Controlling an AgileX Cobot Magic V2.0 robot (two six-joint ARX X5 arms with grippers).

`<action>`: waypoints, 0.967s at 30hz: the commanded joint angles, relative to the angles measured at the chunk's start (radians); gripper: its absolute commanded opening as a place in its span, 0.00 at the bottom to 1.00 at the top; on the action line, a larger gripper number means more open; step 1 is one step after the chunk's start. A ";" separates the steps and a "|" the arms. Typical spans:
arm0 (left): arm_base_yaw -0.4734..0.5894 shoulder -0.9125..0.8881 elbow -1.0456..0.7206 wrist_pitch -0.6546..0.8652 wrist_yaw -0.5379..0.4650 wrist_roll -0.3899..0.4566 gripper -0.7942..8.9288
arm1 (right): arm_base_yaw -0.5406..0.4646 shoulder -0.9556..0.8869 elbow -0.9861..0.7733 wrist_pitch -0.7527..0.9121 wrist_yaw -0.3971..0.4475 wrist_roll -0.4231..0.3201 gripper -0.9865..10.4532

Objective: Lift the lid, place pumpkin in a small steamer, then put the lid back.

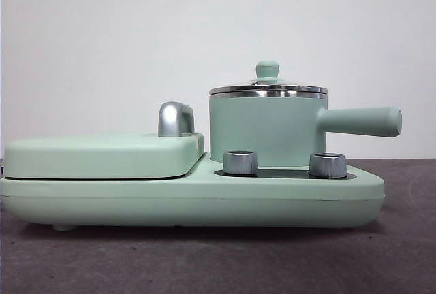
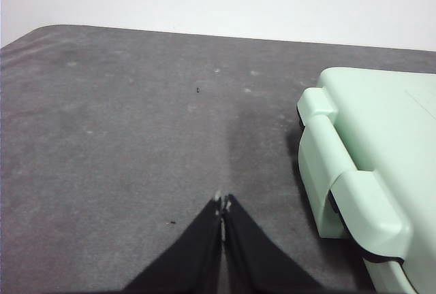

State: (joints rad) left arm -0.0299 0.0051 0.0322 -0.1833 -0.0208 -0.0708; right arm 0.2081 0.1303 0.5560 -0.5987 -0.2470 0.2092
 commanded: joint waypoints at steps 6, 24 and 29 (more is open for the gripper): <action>0.002 -0.002 -0.019 -0.004 -0.002 0.007 0.09 | -0.126 -0.097 -0.328 0.314 0.148 -0.201 0.10; 0.002 -0.002 -0.019 -0.004 -0.002 0.007 0.09 | -0.198 -0.127 -0.545 0.424 0.303 -0.192 0.10; 0.002 -0.002 -0.019 -0.004 -0.002 0.007 0.09 | -0.196 -0.127 -0.545 0.424 0.301 -0.192 0.10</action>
State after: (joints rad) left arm -0.0299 0.0051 0.0322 -0.1833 -0.0208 -0.0708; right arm 0.0113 0.0059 0.0174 -0.1688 0.0494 0.0219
